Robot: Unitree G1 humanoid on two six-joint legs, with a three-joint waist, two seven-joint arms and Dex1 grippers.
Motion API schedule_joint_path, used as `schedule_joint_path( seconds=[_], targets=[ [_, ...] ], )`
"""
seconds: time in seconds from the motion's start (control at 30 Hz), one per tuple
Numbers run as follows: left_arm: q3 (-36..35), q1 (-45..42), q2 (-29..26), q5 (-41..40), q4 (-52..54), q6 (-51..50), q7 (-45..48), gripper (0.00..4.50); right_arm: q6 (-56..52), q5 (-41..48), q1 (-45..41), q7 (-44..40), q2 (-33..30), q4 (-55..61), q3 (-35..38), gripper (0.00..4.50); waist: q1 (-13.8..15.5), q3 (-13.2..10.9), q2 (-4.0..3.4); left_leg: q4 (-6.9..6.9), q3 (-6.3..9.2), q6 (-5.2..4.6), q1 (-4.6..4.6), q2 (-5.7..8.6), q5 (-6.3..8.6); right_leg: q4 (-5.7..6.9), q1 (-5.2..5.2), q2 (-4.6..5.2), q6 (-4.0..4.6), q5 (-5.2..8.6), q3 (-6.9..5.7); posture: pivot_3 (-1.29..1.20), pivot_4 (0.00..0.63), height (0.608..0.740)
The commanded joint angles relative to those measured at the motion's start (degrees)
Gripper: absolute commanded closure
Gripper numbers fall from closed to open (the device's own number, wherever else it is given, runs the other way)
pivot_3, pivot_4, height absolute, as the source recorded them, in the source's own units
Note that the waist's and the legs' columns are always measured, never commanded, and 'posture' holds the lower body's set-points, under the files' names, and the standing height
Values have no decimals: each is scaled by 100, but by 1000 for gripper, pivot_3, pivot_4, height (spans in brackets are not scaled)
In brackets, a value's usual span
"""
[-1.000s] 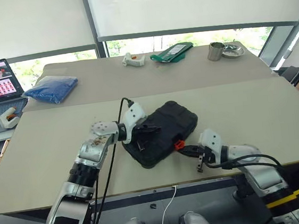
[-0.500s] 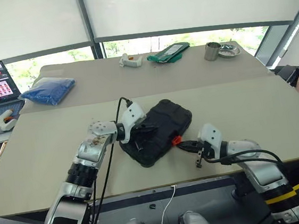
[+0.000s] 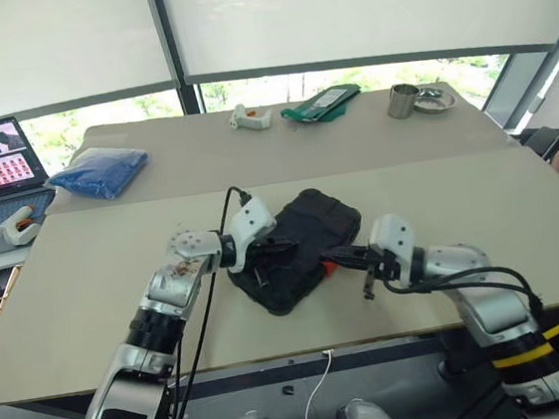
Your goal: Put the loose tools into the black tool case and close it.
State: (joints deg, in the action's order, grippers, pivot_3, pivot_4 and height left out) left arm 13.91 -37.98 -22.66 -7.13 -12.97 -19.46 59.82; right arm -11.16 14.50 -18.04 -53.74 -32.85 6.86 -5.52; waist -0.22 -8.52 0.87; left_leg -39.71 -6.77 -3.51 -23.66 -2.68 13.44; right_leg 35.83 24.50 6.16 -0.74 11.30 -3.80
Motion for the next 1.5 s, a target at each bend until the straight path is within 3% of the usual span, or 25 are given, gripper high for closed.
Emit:
schedule_joint_path(
  seconds=[0.03, 0.2, 0.67, 0.9, 0.93, 1.07, 1.23, 1.33, 1.4, 1.5],
  targets=[
    [295, 368, -96, 154, -418, -59, 179, 4432, -327, 185, 184, -95, -289, 294, 247, 4500, 7, 3, 0, 0, 0, 0, 4, 0, 2, -1, -4, 0, 1, 1, 0, 0, 150, 740],
    [287, 369, -120, 166, -457, 3, 225, 4432, -412, -74, 281, 34, -283, 58, 52, 4500, -20, 10, -3, 5, -1, 7, 29, -3, 10, -2, -18, -2, 4, 34, 0, 0, 150, 740],
    [300, 468, -81, 160, -304, -20, 138, 4432, 46, -494, -736, 246, 725, -1257, -403, 4500, -86, 17, -5, 6, -2, 9, 45, -8, 11, 5, -21, -8, 8, 30, 4, 0, 150, 740],
    [-546, 773, -52, -465, 82, 542, 150, 4432, 75, -83, -429, -198, 478, -716, 23, 4500, -81, 18, -7, 11, -4, 11, 32, -7, 12, 3, -8, -5, -4, 22, 6, 0, 150, 740],
    [-732, 859, -106, -589, 203, 756, 193, 3930, 59, 22, -343, -223, 392, -619, 188, 4500, -84, 17, -7, 16, -4, 11, 29, -7, 12, 3, -2, -4, -3, 22, 8, 0, 150, 740],
    [-1626, 1388, -701, -1148, 810, 1199, 470, 2849, 477, 302, 150, -520, -149, -356, 838, 3440, -79, 14, -1, 50, -9, 19, 33, -7, 16, -2, 8, -7, 33, 14, 12, 0, 150, 740],
    [-2480, 2722, -1825, -1072, 1268, 1294, 383, 1009, 1639, 657, 882, -1240, -620, -533, 1568, 1710, -48, 4, 13, 85, -7, 34, 25, -6, 15, -7, 26, -8, 40, 36, 5, 0, 150, 740],
    [-2992, 3416, -2068, -1059, 1319, 1578, 198, 0, 2009, 781, 1270, -1612, -828, -751, 1809, 516, -40, -1, 15, 87, -11, 37, 24, -3, 20, -9, 29, -1, 32, 46, 8, 0, 150, 740],
    [-3210, 3678, -2121, -976, 1220, 1862, 58, 0, 2006, 802, 1417, -1667, -944, -803, 1879, 24, 5, -11, 20, 85, -11, 37, 20, -2, 20, -14, 30, 5, -4, 69, 7, 0, 150, 740],
    [-3431, 3954, -2079, -938, 1006, 2216, -105, 0, 2193, 773, 1527, -1658, -995, -957, 1962, 24, 72, -16, 27, 81, -11, 66, 17, -2, 35, -14, 38, 17, 41, 84, 1, 0, 150, 740]
  ],
)
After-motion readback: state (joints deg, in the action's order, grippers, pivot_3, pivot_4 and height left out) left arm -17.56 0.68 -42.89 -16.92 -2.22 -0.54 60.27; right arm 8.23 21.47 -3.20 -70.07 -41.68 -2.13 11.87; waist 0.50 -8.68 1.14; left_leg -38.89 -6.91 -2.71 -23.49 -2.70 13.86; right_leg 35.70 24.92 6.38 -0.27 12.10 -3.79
